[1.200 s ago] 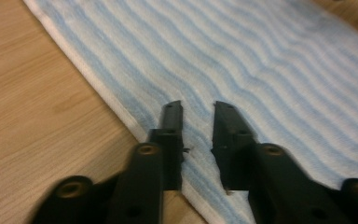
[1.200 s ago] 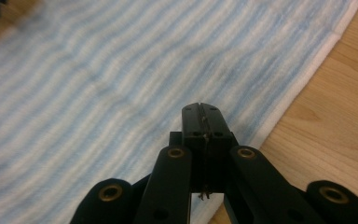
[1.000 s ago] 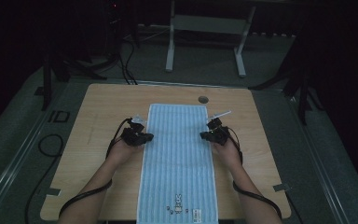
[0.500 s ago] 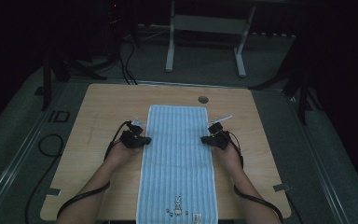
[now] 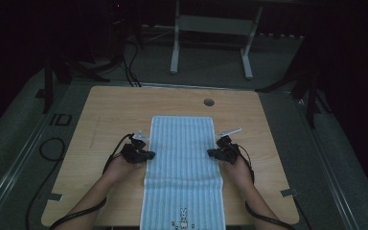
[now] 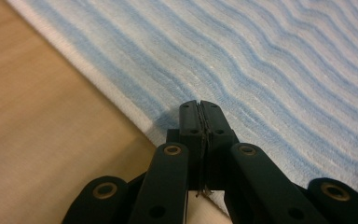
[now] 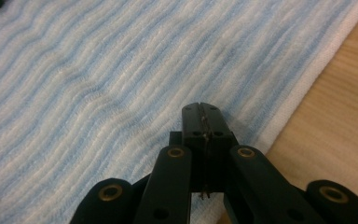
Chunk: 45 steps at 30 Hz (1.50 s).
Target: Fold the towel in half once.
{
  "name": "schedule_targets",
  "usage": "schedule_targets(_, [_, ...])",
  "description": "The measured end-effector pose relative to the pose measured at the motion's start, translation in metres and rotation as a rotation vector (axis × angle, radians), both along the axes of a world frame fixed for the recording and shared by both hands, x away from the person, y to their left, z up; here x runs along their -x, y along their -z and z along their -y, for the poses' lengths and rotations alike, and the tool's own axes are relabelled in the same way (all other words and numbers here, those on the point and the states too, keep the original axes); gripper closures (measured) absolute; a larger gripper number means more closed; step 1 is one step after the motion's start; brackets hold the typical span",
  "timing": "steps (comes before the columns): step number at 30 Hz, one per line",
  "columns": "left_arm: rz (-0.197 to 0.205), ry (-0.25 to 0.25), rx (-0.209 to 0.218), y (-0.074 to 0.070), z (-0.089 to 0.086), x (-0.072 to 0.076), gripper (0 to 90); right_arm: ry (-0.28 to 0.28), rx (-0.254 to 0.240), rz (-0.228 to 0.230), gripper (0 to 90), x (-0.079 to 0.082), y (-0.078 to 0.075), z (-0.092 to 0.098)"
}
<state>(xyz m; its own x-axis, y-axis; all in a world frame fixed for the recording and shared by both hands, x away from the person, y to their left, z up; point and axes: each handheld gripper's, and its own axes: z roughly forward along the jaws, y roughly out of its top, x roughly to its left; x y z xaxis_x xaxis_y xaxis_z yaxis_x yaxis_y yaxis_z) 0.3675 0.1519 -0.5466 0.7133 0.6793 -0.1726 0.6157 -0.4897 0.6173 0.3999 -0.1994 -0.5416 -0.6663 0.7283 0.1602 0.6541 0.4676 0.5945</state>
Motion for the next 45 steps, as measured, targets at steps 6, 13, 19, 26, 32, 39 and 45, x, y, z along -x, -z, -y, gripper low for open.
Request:
schedule_targets(6, [-0.011,0.025,0.012,0.000,-0.002,0.014,89.1,-0.021,-0.006,0.003,89.8,0.017,0.001,0.000])
schedule_targets(13, [-0.044,0.058,0.031,0.000,-0.004,0.033,89.0,-0.026,-0.035,-0.005,89.7,0.040,0.002,0.005])
schedule_targets(19, [-0.057,0.099,0.030,0.000,-0.007,0.048,89.0,-0.051,-0.047,-0.006,89.7,0.064,0.003,0.008])
schedule_targets(26, [-0.080,0.178,-0.010,-0.004,-0.001,0.060,87.9,-0.077,-0.053,-0.018,89.7,0.084,0.003,0.008])
schedule_targets(32, [-0.043,0.151,0.005,-0.010,-0.004,0.051,79.9,-0.089,-0.073,-0.027,80.3,0.085,-0.002,0.007])
schedule_targets(39, [0.038,0.011,0.015,-0.025,-0.014,-0.001,61.4,-0.032,-0.109,0.054,66.7,0.033,-0.033,0.018])
schedule_targets(45, [0.068,-0.101,0.039,-0.018,-0.015,-0.044,58.5,0.048,-0.072,0.081,61.9,-0.024,-0.033,0.019])
